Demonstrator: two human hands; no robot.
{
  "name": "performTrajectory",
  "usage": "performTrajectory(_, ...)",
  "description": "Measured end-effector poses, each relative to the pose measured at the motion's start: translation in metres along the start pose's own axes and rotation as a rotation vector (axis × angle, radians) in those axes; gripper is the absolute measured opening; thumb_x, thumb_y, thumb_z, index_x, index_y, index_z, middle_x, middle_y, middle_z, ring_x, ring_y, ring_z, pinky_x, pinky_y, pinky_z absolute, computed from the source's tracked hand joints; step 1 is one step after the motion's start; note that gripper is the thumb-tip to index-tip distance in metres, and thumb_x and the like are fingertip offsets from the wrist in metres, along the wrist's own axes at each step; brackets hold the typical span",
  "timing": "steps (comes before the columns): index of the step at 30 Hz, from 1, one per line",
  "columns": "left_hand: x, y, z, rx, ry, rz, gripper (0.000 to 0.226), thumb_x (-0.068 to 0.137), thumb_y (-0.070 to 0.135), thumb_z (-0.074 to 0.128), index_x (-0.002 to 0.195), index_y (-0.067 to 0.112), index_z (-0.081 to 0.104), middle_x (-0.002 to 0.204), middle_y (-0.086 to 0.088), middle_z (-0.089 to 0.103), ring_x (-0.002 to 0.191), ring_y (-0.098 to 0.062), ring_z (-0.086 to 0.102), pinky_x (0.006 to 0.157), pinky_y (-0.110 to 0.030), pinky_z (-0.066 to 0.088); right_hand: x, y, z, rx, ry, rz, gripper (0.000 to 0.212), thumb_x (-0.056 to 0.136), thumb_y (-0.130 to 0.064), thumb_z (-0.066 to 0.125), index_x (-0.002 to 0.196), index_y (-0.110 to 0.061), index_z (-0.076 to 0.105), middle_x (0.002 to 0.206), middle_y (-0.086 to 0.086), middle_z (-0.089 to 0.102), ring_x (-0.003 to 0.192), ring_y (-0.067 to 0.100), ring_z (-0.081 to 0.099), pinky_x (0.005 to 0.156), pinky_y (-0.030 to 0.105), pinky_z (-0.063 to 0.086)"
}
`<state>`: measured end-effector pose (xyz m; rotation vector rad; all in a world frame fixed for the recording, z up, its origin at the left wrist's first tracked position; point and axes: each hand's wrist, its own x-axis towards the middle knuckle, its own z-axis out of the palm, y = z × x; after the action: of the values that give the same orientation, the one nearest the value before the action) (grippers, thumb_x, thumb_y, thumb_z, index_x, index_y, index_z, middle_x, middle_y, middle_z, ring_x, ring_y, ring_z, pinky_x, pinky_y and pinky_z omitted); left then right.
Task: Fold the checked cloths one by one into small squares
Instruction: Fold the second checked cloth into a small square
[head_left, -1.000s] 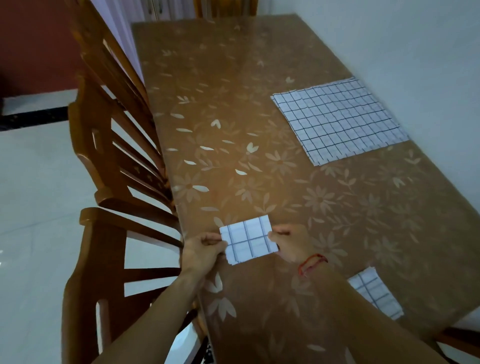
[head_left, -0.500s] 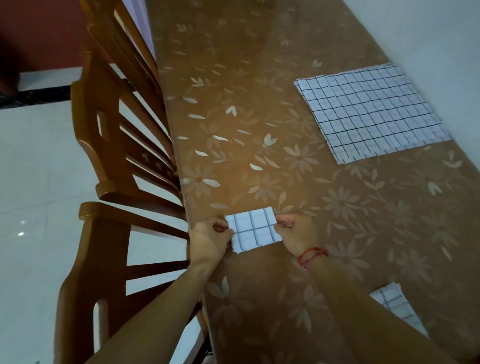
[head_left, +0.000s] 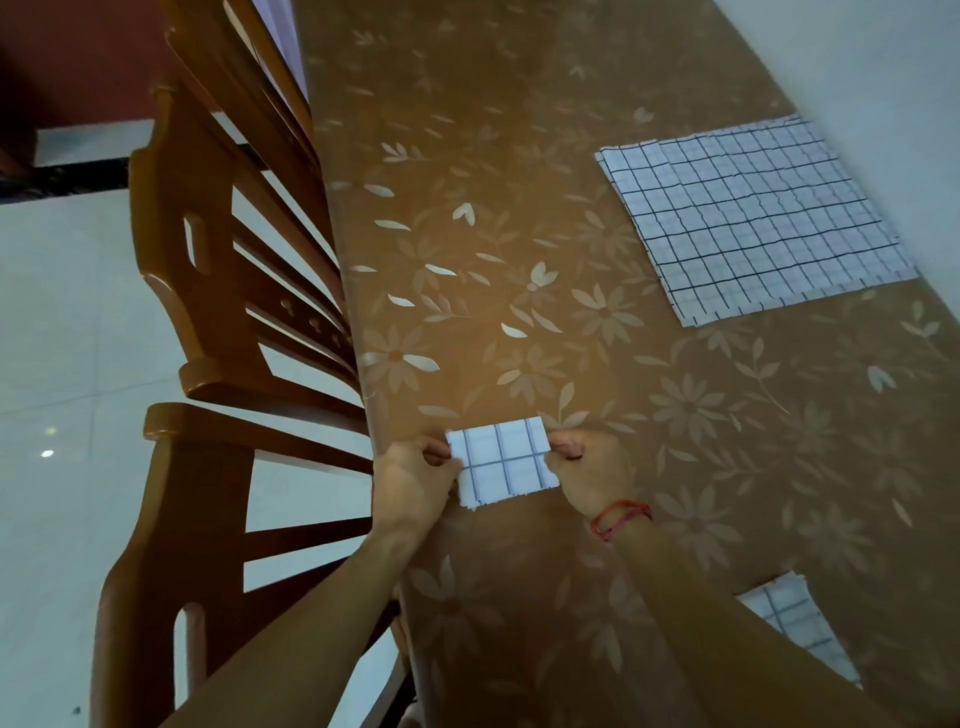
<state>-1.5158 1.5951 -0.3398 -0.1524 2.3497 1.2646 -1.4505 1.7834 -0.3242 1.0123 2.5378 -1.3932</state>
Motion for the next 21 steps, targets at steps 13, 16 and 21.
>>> performTrajectory(13,-0.002,-0.012,-0.007,0.396,0.035,0.552,0.023,0.097,0.025,0.049,0.11,0.016,0.066,0.115,0.004,0.065,0.101,-0.013,0.06,0.088,-0.035,0.054,-0.001,0.004,0.001,-0.145,0.073,-0.042,0.017,0.083,-0.013,0.066,0.098,-0.019,0.071,0.078,-0.008,0.06,0.073,0.008,0.055,0.063,0.008,0.041)
performTrajectory(16,-0.004,-0.015,0.005,0.61,-0.004,0.721,0.045,0.096,0.026,0.032,0.129,0.007,0.057,0.142,-0.009,0.051,0.128,-0.027,0.049,0.103,-0.047,0.046,-0.006,0.005,0.009,-0.312,0.129,-0.237,0.03,0.088,-0.025,0.06,0.118,-0.023,0.063,0.104,-0.002,0.054,0.091,0.014,0.055,0.081,0.027,0.05)
performTrajectory(21,-0.005,-0.022,0.02,0.78,-0.016,0.819,0.054,0.092,0.02,0.03,0.139,-0.003,0.047,0.147,-0.02,0.042,0.139,-0.031,0.038,0.11,-0.047,0.036,-0.018,-0.006,0.039,-0.659,0.0,-0.63,0.051,0.094,-0.026,0.035,0.141,-0.008,0.044,0.152,0.012,0.035,0.141,0.025,0.031,0.116,0.037,0.025)
